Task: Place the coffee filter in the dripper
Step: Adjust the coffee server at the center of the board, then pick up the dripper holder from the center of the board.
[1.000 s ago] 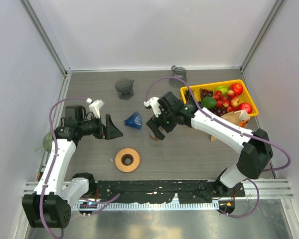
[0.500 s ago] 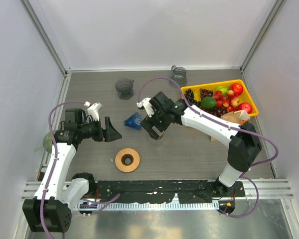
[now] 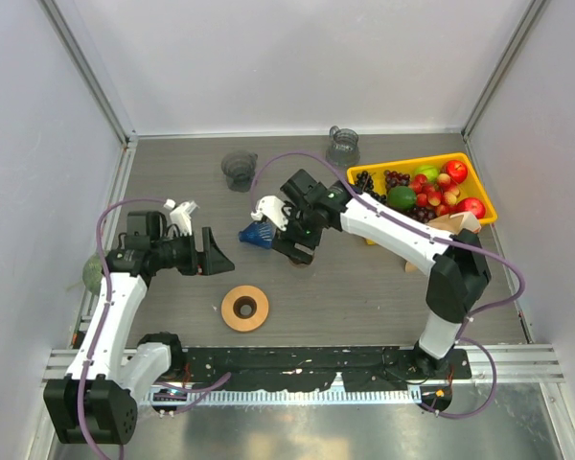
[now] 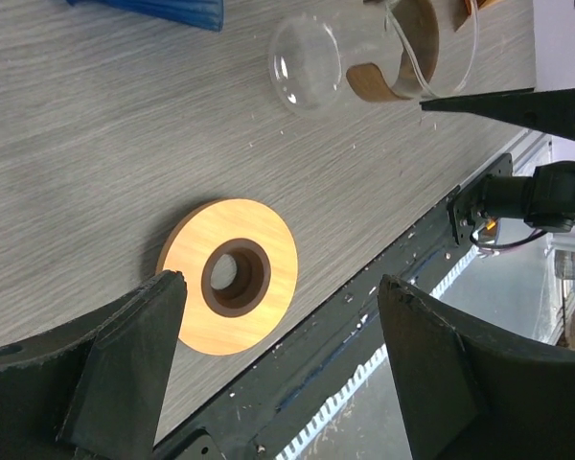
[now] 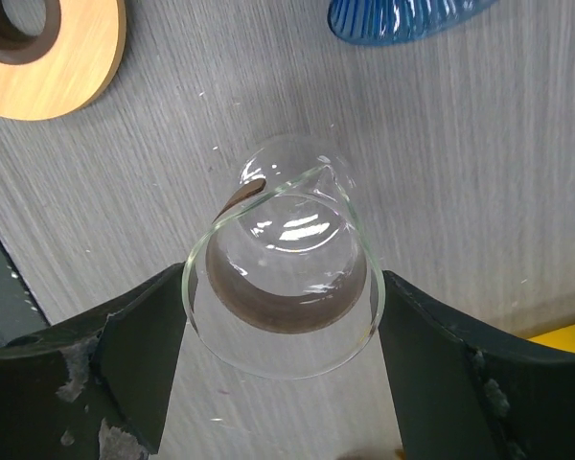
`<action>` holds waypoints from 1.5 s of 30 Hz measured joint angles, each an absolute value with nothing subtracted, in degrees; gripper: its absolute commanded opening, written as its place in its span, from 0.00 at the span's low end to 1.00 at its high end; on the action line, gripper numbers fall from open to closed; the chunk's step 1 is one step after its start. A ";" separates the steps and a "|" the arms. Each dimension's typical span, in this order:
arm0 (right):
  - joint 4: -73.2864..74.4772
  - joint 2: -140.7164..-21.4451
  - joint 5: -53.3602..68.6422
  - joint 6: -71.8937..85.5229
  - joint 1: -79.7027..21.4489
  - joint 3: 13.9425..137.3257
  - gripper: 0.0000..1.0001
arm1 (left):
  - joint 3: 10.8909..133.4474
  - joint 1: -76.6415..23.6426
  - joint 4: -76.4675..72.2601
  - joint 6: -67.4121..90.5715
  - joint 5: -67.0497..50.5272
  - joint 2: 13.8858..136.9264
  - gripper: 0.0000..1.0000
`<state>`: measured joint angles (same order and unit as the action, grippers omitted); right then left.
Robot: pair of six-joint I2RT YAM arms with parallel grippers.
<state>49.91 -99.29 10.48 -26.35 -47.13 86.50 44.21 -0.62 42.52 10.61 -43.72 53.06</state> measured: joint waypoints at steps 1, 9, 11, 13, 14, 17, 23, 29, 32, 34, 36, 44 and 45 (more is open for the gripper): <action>50.78 -100.09 10.81 -28.93 -47.13 87.85 0.70 | 44.21 -0.62 42.83 10.70 -43.75 53.32 0.84; 55.79 -107.44 13.98 -43.00 -47.13 97.60 0.72 | 43.88 1.30 44.58 12.16 -44.10 54.70 0.84; 57.10 -108.16 14.68 -45.47 -47.13 98.30 0.79 | 42.96 1.41 44.56 13.08 -44.14 54.83 0.84; 59.00 -108.71 15.59 -48.16 -47.13 99.24 0.91 | 41.52 1.61 44.42 14.13 -44.14 55.31 0.85; 60.05 -108.95 15.94 -49.28 -47.13 99.77 0.94 | 40.62 1.74 44.34 14.74 -44.16 55.66 0.85; 62.54 -109.84 16.75 -51.48 -47.05 101.45 0.95 | 37.36 2.48 43.27 16.97 -44.14 56.51 0.87; 64.69 -110.30 17.67 -52.16 -46.65 104.57 0.95 | 33.95 3.16 41.43 21.50 -43.00 58.74 0.87; 66.06 -110.19 20.34 -48.75 -46.13 110.00 0.95 | 32.77 3.40 38.17 23.90 -40.38 61.56 0.86; 66.41 -109.16 21.78 -46.22 -45.45 111.42 0.96 | 31.75 3.42 36.60 24.77 -39.31 64.10 0.86; 67.29 -107.85 23.22 -44.47 -44.75 112.25 0.95 | 31.24 3.44 35.81 25.10 -39.03 65.49 0.86; 67.99 -106.39 24.62 -42.68 -43.72 113.21 0.95 | 30.87 3.14 34.85 25.21 -38.98 67.09 0.85; 70.04 -101.49 27.51 -37.17 -38.30 118.41 0.95 | 28.47 -3.60 29.02 25.63 -40.36 72.23 0.81; 70.26 -101.01 27.35 -36.91 -37.89 118.41 0.96 | 28.27 -4.47 28.27 25.63 -40.71 72.34 0.80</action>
<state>70.26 -101.01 27.35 -36.91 -37.89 118.41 28.27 -4.47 28.27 25.63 -40.71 72.34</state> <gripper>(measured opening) 0.955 0.813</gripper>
